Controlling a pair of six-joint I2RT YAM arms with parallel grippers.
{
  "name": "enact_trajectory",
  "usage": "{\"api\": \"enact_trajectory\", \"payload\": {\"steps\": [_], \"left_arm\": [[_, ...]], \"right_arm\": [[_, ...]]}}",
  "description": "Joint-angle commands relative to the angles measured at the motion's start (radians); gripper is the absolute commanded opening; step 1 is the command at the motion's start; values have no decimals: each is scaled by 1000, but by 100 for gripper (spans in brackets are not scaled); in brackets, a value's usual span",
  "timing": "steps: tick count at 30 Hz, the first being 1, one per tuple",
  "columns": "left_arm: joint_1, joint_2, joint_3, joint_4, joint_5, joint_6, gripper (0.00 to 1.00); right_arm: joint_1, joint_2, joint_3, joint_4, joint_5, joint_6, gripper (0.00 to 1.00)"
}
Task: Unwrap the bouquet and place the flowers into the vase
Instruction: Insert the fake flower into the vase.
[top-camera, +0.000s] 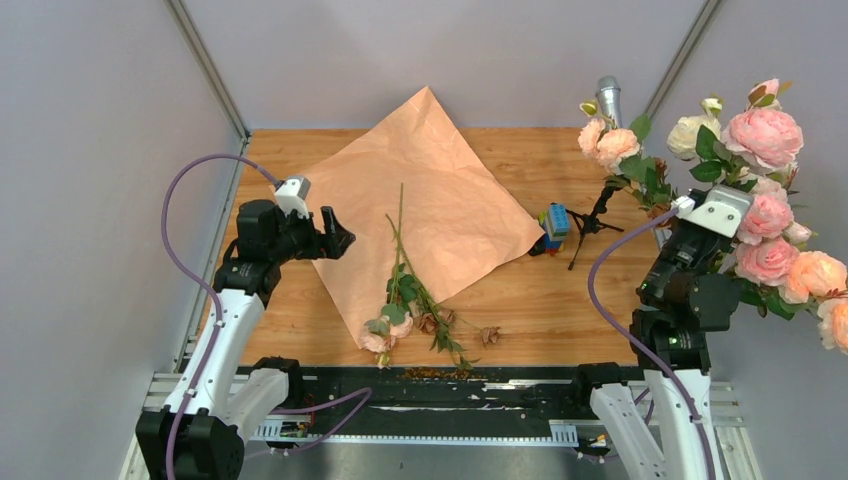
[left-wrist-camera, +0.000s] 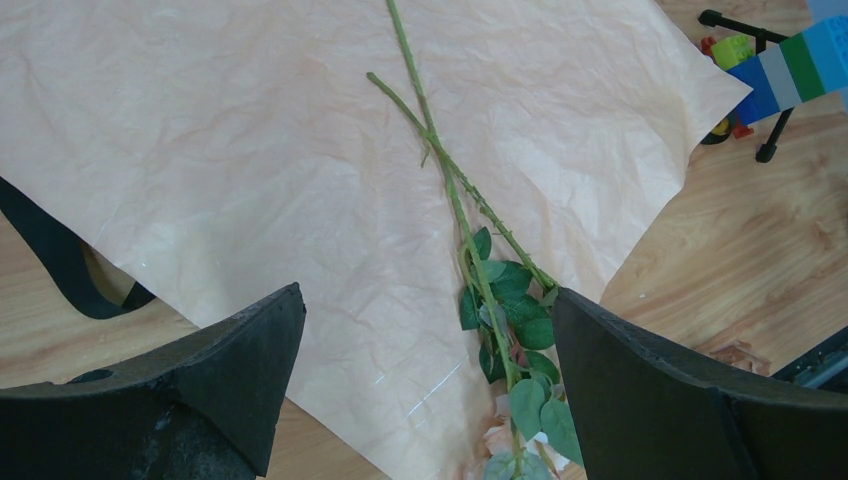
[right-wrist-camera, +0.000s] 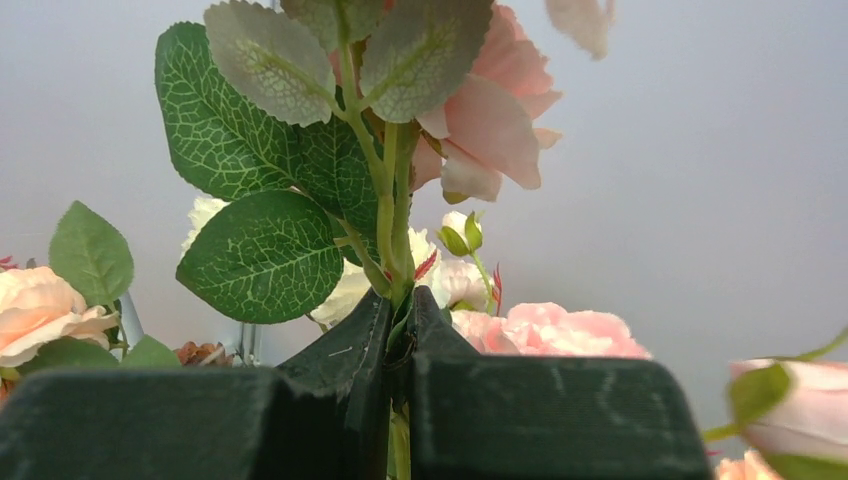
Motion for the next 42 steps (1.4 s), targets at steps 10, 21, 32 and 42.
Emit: {"api": "enact_trajectory", "payload": {"steps": [10, 21, 32, 42], "left_arm": [[10, -19, -3, 31, 21, 20, 100], [11, -19, -2, 33, 21, 20, 100], [10, -16, -3, 30, 15, 23, 100], [9, -11, -6, 26, 16, 23, 100]], "right_arm": [[-8, -39, -172, 143, 199, -13, 1], [-9, 25, -20, 133, 175, 90, 0], [-9, 65, -25, 228, 261, 1, 0], [-42, -13, -223, 275, 329, 68, 0]]}}
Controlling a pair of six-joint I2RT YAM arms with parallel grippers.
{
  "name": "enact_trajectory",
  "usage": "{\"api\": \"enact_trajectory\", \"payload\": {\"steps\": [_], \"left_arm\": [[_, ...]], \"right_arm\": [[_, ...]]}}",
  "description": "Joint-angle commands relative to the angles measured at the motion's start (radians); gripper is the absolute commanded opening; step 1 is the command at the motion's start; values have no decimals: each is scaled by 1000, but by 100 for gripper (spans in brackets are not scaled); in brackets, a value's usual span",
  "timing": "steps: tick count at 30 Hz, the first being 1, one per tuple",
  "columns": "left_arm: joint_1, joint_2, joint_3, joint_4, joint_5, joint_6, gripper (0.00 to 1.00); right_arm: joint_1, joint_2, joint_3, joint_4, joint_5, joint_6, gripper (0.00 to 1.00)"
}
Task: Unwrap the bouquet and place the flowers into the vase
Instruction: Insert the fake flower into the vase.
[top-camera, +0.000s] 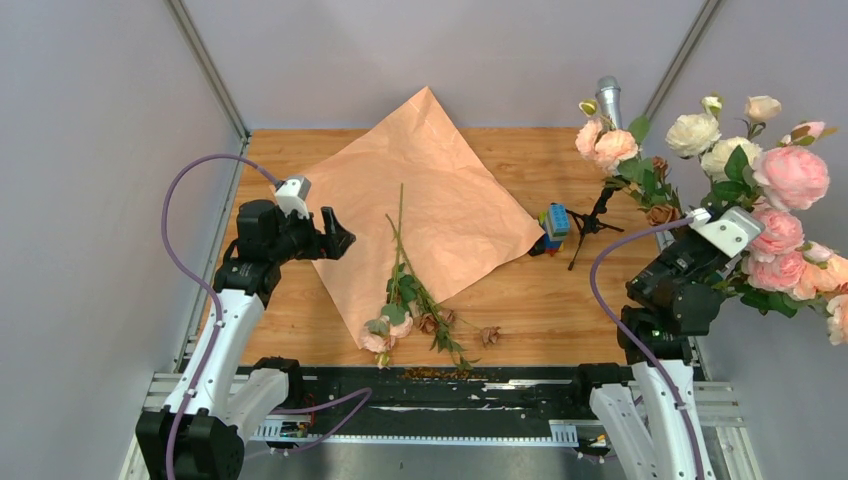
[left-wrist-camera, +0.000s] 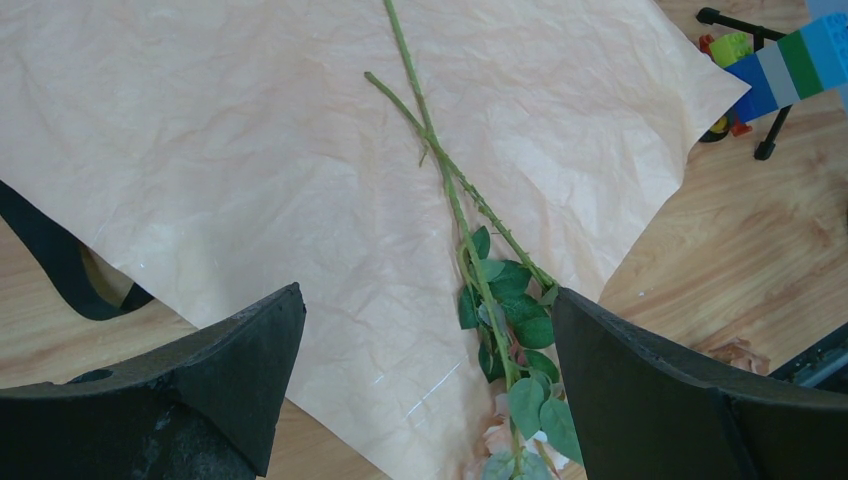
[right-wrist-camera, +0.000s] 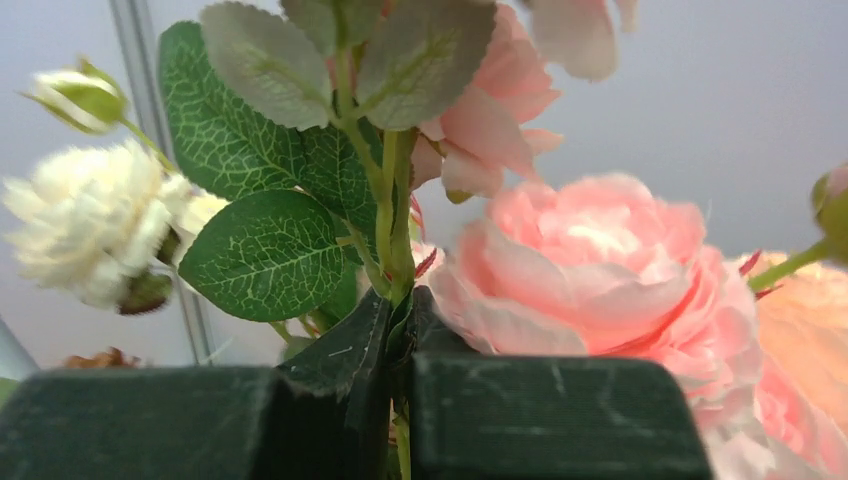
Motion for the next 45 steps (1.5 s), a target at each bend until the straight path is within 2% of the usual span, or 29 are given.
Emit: {"api": "enact_trajectory", "payload": {"steps": [1, 8, 15, 24, 28, 30, 33, 38, 45], "left_arm": [[9, -11, -7, 26, 10, 20, 100], [11, -10, -8, 24, 10, 22, 100], [10, -11, -8, 23, 10, 21, 100], [11, -11, -8, 27, 14, 19, 100], [10, -13, -8, 25, 12, 20, 100], [9, -16, -8, 24, 9, 22, 100], [11, -18, -6, 23, 8, 22, 100], [9, -24, -6, 25, 12, 20, 100], [10, -32, -8, 30, 17, 17, 100]], "right_arm": [[-13, -17, -58, -21, 77, 44, 0], [-16, -27, -80, -18, 92, 50, 2], [-22, -28, -97, -16, 121, 56, 18], [-23, -38, -73, -47, 97, 51, 31], [-23, -47, -59, -82, 74, 56, 46], [-23, -52, -42, -119, 55, 61, 54], [-24, -60, -2, -223, 19, 112, 60], [-23, -68, 60, -392, -98, 256, 66], [-23, -92, 114, -510, -218, 293, 77]]}}
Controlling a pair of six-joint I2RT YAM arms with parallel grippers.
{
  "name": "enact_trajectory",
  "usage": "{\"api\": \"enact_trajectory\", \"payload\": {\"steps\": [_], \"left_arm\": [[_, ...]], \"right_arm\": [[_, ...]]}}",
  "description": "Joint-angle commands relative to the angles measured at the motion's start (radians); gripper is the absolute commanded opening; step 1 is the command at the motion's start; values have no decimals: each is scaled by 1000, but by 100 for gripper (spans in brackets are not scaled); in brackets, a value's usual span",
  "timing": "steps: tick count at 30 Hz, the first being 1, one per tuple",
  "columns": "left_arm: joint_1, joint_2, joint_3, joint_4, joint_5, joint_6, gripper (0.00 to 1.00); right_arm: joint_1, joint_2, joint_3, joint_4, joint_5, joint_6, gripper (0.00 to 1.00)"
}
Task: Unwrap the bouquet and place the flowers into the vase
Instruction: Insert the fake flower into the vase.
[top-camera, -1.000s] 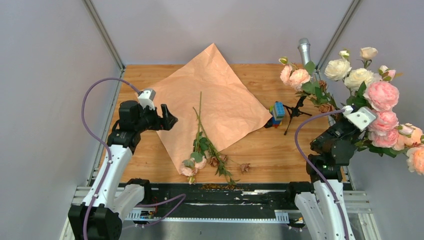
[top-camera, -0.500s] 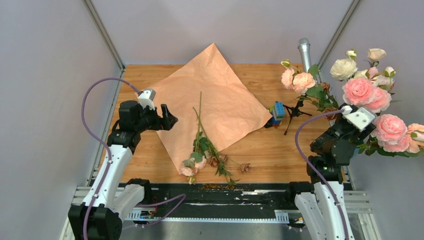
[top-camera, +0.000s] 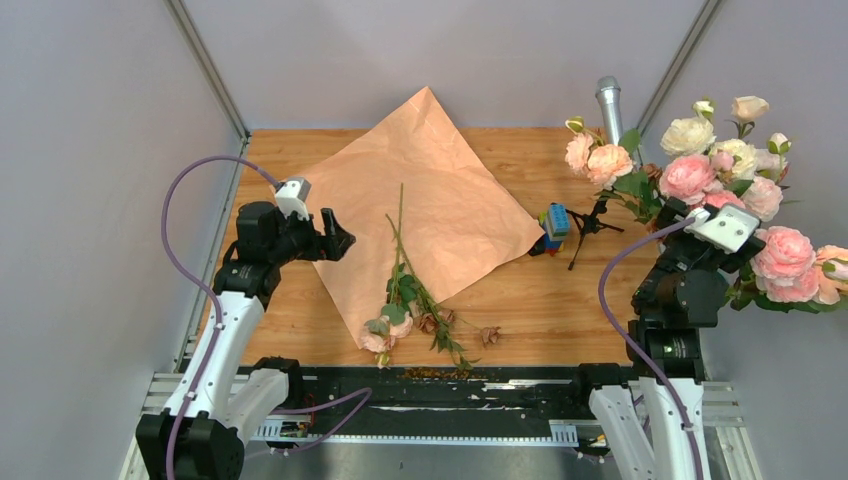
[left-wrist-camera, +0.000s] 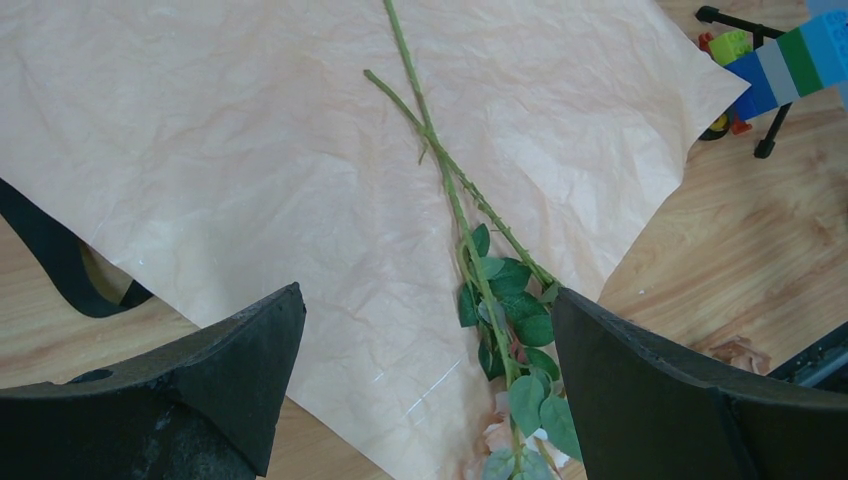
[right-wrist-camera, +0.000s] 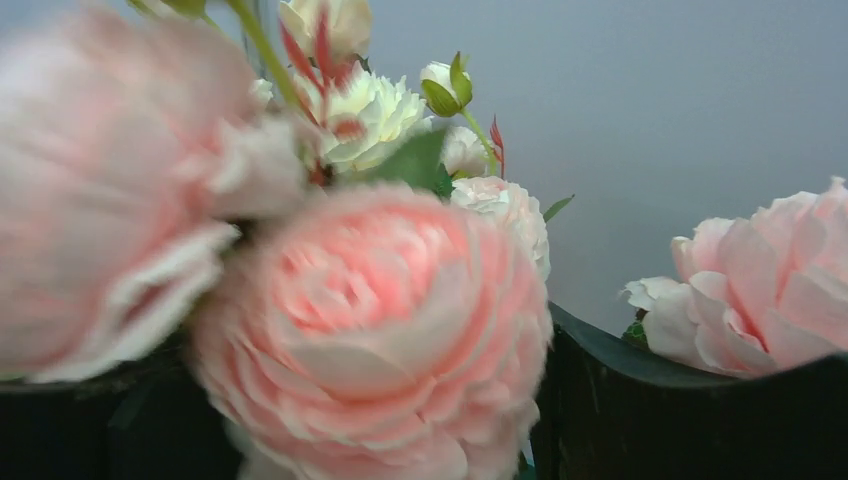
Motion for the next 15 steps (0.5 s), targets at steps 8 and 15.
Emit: {"api": "enact_trajectory", "payload": {"steps": [8, 15], "left_arm": [[9, -18, -1, 41, 31, 9, 100], [11, -19, 0, 40, 29, 11, 100]], "right_arm": [[-3, -46, 111, -269, -192, 78, 81], [-3, -41, 233, -318, -291, 27, 83]]}}
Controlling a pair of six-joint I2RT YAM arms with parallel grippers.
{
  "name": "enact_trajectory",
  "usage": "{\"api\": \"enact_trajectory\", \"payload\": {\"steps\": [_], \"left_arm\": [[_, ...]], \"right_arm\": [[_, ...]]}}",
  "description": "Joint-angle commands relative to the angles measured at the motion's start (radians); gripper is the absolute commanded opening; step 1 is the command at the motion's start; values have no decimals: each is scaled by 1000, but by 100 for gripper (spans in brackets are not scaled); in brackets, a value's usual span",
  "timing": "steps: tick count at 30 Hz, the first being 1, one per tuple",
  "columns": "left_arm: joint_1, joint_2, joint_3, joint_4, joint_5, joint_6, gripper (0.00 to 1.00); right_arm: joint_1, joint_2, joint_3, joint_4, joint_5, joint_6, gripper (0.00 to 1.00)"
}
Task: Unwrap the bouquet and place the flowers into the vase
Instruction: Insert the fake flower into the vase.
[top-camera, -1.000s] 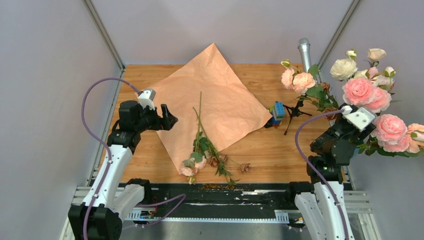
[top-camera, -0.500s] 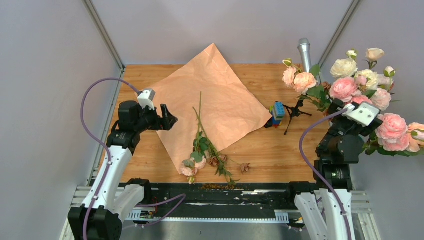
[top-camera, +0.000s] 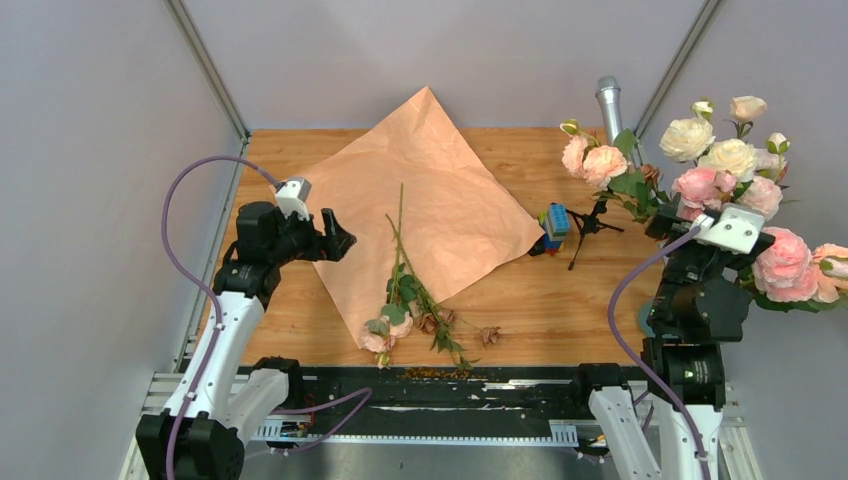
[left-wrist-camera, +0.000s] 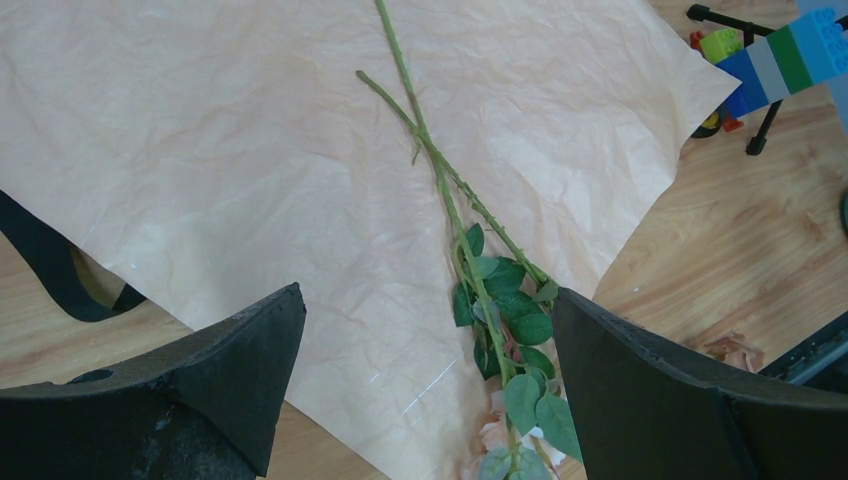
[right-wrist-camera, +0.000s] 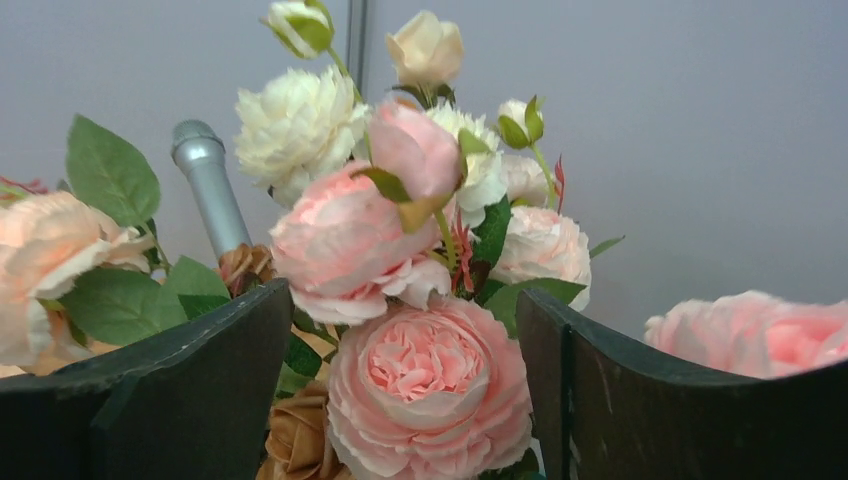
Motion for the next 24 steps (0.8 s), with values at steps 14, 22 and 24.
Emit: {"api": "enact_trajectory", "payload": {"steps": [14, 22, 24], "left_arm": [[3, -20, -25, -16, -77, -42, 100], [-197, -10, -139, 100, -182, -215, 100], [-233, 8, -172, 144, -184, -263, 100]], "right_arm": [[-3, 213, 414, -201, -577, -41, 84], [3, 392, 523, -233, -811, 21, 81], [23, 419, 528, -230, -829, 27, 80]]}}
